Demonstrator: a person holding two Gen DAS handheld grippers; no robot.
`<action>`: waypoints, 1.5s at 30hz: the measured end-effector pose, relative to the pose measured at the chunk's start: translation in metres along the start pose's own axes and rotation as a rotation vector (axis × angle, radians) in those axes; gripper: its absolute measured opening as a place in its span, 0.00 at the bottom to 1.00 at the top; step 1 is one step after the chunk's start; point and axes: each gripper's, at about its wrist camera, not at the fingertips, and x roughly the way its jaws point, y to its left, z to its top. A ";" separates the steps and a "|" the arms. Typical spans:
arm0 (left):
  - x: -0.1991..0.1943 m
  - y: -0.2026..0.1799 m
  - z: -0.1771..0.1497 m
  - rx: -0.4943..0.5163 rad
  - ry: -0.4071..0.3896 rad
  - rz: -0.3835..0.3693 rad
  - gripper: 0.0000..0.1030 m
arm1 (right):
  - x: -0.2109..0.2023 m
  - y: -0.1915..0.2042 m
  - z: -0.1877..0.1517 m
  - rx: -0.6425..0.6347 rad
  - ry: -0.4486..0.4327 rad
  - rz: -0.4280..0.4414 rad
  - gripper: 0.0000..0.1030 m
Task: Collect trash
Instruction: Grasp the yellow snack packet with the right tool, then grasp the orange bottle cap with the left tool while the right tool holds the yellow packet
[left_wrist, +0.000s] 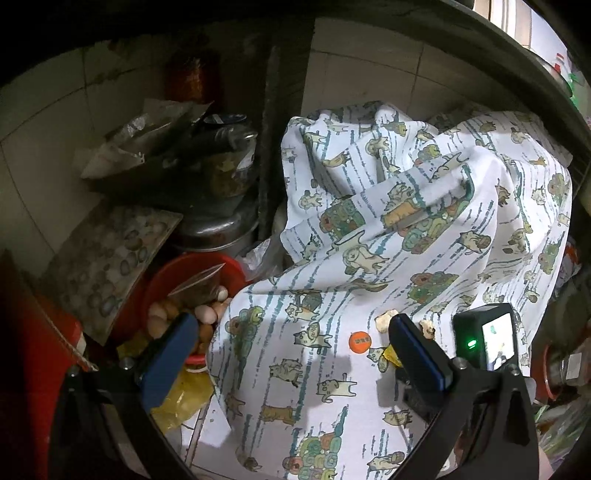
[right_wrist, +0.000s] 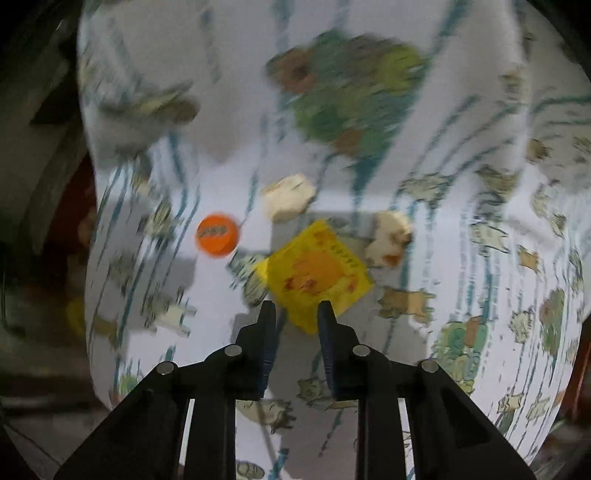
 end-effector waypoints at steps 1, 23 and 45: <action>-0.001 -0.001 0.000 0.002 -0.002 -0.001 1.00 | 0.003 0.004 0.000 -0.024 0.005 -0.018 0.26; 0.002 -0.002 -0.001 -0.019 0.003 -0.002 1.00 | -0.060 -0.007 -0.016 0.011 -0.126 0.126 0.00; 0.012 0.007 0.002 -0.047 0.039 0.003 1.00 | -0.011 0.027 -0.036 -0.503 -0.123 -0.182 0.28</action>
